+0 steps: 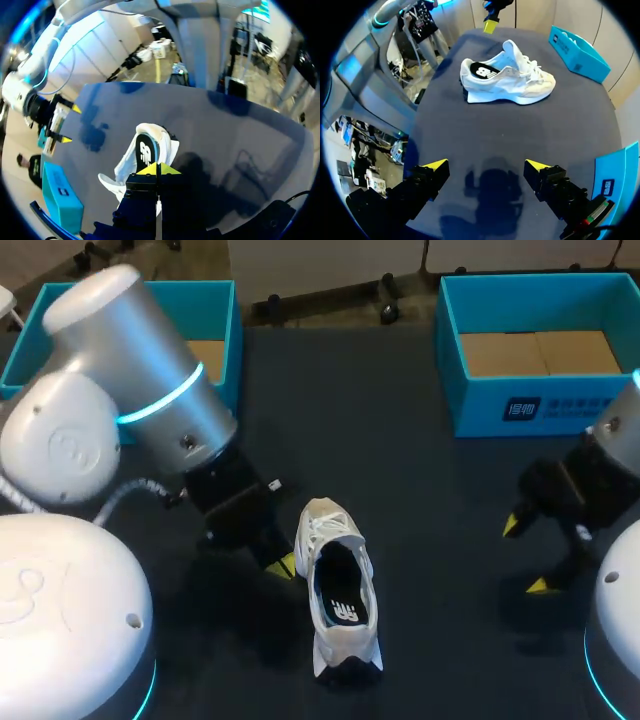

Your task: Take the shoe out of the shoebox, open the shoe tongue, remove and reinsert the insole, then place the shoe into the shoebox

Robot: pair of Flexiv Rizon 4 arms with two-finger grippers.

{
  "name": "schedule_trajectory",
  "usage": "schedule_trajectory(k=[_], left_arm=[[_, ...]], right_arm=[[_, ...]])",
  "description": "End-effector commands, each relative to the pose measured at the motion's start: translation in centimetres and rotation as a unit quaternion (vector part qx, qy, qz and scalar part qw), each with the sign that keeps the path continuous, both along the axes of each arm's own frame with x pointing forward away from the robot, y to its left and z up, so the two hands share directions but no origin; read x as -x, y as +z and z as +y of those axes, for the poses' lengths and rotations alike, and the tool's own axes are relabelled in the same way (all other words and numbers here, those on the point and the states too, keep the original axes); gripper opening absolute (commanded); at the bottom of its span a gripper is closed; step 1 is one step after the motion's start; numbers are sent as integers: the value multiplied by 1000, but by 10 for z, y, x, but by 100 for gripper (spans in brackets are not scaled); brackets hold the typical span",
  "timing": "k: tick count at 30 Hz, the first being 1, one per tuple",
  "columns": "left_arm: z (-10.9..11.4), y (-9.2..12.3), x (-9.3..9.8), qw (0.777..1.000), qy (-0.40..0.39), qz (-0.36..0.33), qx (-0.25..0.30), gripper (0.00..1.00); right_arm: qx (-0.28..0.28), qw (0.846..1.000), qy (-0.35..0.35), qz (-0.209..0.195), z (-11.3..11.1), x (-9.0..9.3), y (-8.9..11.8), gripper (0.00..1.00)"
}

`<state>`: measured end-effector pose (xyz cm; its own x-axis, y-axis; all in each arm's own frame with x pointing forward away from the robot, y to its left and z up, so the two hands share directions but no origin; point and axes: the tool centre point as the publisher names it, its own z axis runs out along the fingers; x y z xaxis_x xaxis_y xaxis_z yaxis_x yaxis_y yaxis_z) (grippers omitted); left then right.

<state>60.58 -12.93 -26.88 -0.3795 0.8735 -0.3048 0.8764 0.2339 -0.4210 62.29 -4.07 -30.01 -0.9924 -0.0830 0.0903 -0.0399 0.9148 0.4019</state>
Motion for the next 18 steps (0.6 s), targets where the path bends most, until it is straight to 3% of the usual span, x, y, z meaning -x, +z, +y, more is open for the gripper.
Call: schedule_trajectory(k=[1, 10, 14, 18], left_arm=[[6, 27, -10, 984, -108, 46, -133, 0], [6, 27, -10, 984, -108, 46, -133, 0], [-27, 11, -15, 972, -163, 54, -158, 0], [-40, 9, -10, 963, -203, 46, -169, 0]], right_arm=[[-9, 1000, -3, -9, -10, 11, 4, 100], [-9, 1000, -3, -9, -10, 11, 4, 100], [-9, 1000, -3, -9, -10, 11, 4, 100], [-9, 1000, -3, -9, -10, 11, 4, 100]])
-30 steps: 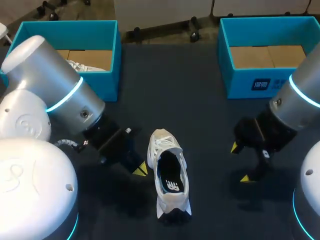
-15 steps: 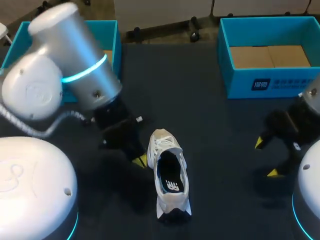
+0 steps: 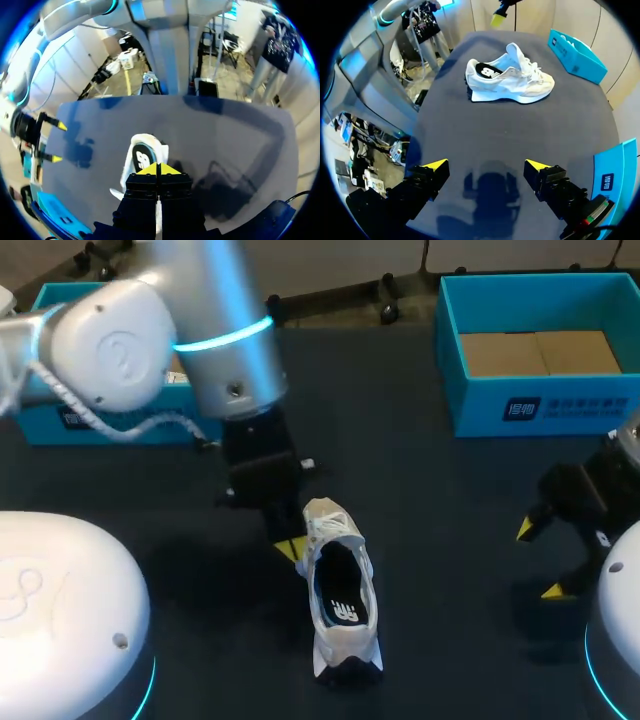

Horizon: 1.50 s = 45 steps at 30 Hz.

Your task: Take the shoe out of the shoebox, open the shoe tongue, remove and reinsert the insole, then place the shoe into the shoebox

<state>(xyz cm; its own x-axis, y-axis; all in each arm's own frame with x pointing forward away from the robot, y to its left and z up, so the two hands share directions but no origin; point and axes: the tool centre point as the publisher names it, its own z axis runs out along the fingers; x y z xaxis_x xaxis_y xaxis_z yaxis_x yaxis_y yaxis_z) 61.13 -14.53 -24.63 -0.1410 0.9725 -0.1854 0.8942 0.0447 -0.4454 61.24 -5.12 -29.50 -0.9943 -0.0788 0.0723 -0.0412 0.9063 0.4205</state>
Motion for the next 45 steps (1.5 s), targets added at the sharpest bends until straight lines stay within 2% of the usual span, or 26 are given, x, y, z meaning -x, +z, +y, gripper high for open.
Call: schedule_trajectory(k=[1, 4, 5, 13, 16, 19, 21, 33, 45], left_arm=[[-28, -15, -3, 989, -80, 6, -121, 0], [-31, -20, -1, 983, -106, 3, -149, 0], [-33, -22, 1, 969, -139, -28, -202, 0], [-33, -22, 1, 969, -139, -28, -202, 0], [-43, -34, 6, 960, -155, -31, -230, 0], [-42, -44, 11, 955, -169, -26, -241, 0], [-41, -46, 11, 954, -175, -23, -242, 0], [-31, -91, 17, 949, -183, -19, -256, 0], [-29, -117, 21, 957, -187, 7, -223, 0]], right_arm=[[1, 1000, 0, -1, 0, 1, -1, 100], [1, 1000, 0, -1, 0, 1, -1, 100], [1, 1000, 0, -1, 0, 1, -1, 100], [1, 1000, 0, -1, 0, 1, -1, 100], [1, 1000, 0, -1, 0, 1, -1, 100], [1, 1000, 0, -1, 0, 1, -1, 100], [1, 1000, 0, -1, 0, 1, -1, 100], [1, 1000, 0, -1, 0, 1, -1, 100], [1, 1000, 0, -1, 0, 1, -1, 100]])
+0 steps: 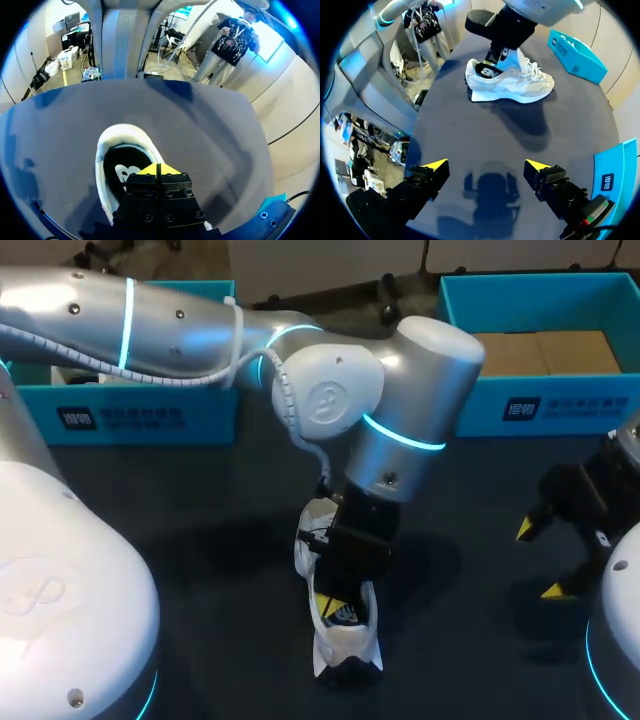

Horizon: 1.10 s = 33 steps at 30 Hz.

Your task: Take the shoe out of the shoebox, open the shoe tongue, remove and reinsert the insole, then place the shoe into the shoebox

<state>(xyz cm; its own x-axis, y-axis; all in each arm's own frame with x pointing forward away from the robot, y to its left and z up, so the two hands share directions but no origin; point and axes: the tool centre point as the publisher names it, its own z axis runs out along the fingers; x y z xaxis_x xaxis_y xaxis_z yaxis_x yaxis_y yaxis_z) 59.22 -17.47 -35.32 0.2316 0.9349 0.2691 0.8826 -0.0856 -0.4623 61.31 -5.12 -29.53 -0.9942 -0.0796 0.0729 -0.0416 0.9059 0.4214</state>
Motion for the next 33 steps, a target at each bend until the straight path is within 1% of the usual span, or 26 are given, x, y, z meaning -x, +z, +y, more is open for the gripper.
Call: schedule_trajectory(k=[1, 12, 14, 20, 21, 23, 25, 28, 31, 33], left_arm=[[1, -11, 3, 1000, 1, 4, 7, 0], [-2, -38, 10, 998, 33, -16, 46, 0], [-3, -47, 12, 997, 43, -33, 58, 0], [-9, -62, 7, 994, 70, -57, 64, 0], [-9, -62, 6, 994, 73, -54, 63, 0], [-9, -53, 6, 993, 74, -54, 74, 0], [-9, -37, 8, 991, 75, -56, 91, 0], [-12, -23, 12, 989, 77, -62, 110, 0], [-18, -18, 18, 988, 71, -61, 119, 0], [-23, -21, 21, 989, 66, -58, 115, 0]], right_arm=[[2, 1000, -1, -1, 0, 1, 0, 100], [2, 1000, -1, -1, 0, 1, 0, 100], [2, 1000, -1, -1, 0, 1, 0, 100], [2, 1000, -1, -1, 0, 1, 0, 100], [2, 1000, -1, -1, 0, 1, 0, 100], [2, 1000, -1, -1, 0, 1, 0, 100], [2, 1000, -1, -1, 0, 1, 0, 100], [2, 1000, -1, -1, 0, 1, 0, 100], [2, 1000, -1, -1, 0, 1, 0, 100], [2, 1000, -1, -1, 0, 1, 0, 100]])
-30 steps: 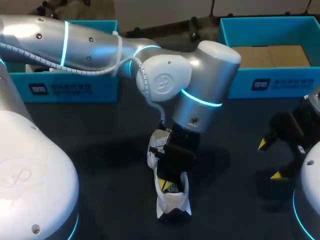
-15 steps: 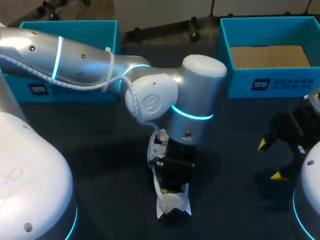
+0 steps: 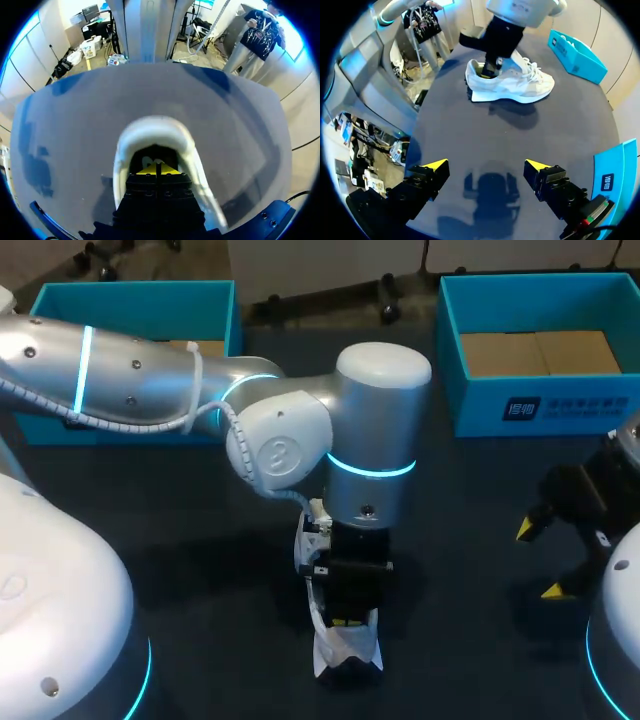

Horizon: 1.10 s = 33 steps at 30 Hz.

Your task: Take the shoe out of the shoebox, open the shoe tongue, remove and reinsert the insole, then place the shoe into the shoebox

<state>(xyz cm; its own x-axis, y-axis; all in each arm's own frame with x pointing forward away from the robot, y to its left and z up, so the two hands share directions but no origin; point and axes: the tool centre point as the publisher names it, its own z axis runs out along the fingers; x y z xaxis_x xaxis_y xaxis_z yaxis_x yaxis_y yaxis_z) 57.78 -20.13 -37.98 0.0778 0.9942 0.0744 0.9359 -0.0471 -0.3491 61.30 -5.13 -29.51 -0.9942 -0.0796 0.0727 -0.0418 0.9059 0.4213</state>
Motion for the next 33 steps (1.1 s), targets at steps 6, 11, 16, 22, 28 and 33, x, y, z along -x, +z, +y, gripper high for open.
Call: schedule_trajectory(k=[6, 11, 16, 22, 28, 33], left_arm=[[-3, -13, 13, 1000, -11, 3, -11, 0], [-2, -30, 13, 1000, -9, 13, -16, 0], [-3, -36, 9, 1000, 4, -7, -24, 0], [1, -7, 11, 999, 5, -31, 5, 0], [-3, -12, 14, 999, 9, -50, 3, 0], [-4, -30, 12, 997, 30, -69, -18, 0]], right_arm=[[2, 1000, -1, -1, 0, 1, -1, 100], [2, 1000, -1, -1, 0, 1, -1, 100], [2, 1000, -1, -1, 0, 1, -1, 100], [2, 1000, -1, -1, 0, 1, -1, 100], [2, 1000, -1, -1, 0, 1, -1, 100], [2, 1000, -1, -1, 0, 1, -1, 100]])
